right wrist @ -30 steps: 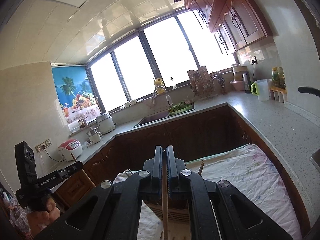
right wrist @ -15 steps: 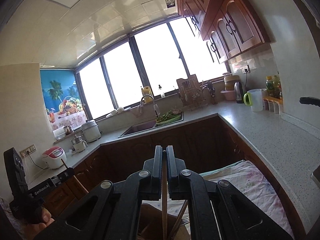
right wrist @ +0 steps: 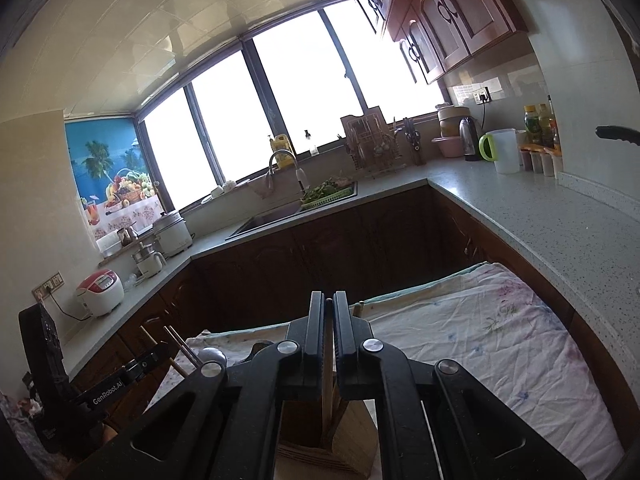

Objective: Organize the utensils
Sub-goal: 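Lower the chopsticks into the holder and open both tools, then move both open tools back toward the last chopsticks on the cloth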

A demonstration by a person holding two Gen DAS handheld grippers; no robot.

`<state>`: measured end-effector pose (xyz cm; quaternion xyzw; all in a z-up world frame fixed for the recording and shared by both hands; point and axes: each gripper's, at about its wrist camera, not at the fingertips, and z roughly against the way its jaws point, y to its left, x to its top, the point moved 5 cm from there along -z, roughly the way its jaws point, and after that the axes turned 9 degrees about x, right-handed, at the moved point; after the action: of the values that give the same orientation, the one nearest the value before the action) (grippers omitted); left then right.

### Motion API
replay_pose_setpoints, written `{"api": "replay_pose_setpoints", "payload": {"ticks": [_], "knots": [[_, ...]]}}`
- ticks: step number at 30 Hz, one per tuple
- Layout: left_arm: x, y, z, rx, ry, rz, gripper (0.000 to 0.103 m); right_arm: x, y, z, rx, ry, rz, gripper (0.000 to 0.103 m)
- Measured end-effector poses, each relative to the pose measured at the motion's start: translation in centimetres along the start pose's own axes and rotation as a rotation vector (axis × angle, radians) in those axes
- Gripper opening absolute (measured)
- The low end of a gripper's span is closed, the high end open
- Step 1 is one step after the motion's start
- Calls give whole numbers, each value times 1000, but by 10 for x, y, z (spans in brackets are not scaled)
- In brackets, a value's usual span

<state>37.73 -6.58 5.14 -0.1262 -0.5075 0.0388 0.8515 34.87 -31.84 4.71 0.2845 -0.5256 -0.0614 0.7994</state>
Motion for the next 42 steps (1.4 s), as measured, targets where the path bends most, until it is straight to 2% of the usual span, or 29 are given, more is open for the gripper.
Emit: {"api": "replay_pose_setpoints", "payload": {"ticks": [12,16,17,18,19,20,21,22,23,24,25,26,29,42], "knots": [[5,-3,-4,4,37,-18,7,0,-2,-2,-8,19,-8,5],[4,-2,-4,-3,52,-10,8,0,-1,-1,12,20,-19,11],[5,-2,-3,-7,56,-8,11,0,0,2,18,14,-23,17],[4,-1,0,-10,58,-4,19,1,0,6,27,2,-28,23],[5,0,4,-14,54,2,25,3,1,11,36,-15,-33,41],[5,0,9,-15,45,7,37,6,3,17,42,-38,-34,60],[5,0,15,-13,34,11,47,8,5,24,43,-63,-33,65],[5,1,21,-10,26,14,51,10,6,32,42,-86,-32,70],[5,2,27,-8,19,18,60,11,7,39,45,-103,-33,76],[3,3,33,-2,16,27,76,12,6,45,49,-116,-40,81],[0,6,39,9,12,37,83,11,6,51,53,-131,-48,94],[-3,9,45,16,5,46,88,10,5,58,51,-147,-53,102],[-18,16,55,32,26,44,89,0,4,70,43,-144,-50,103],[-95,49,88,74,170,46,89,-88,0,95,24,41,-97,103]]}}
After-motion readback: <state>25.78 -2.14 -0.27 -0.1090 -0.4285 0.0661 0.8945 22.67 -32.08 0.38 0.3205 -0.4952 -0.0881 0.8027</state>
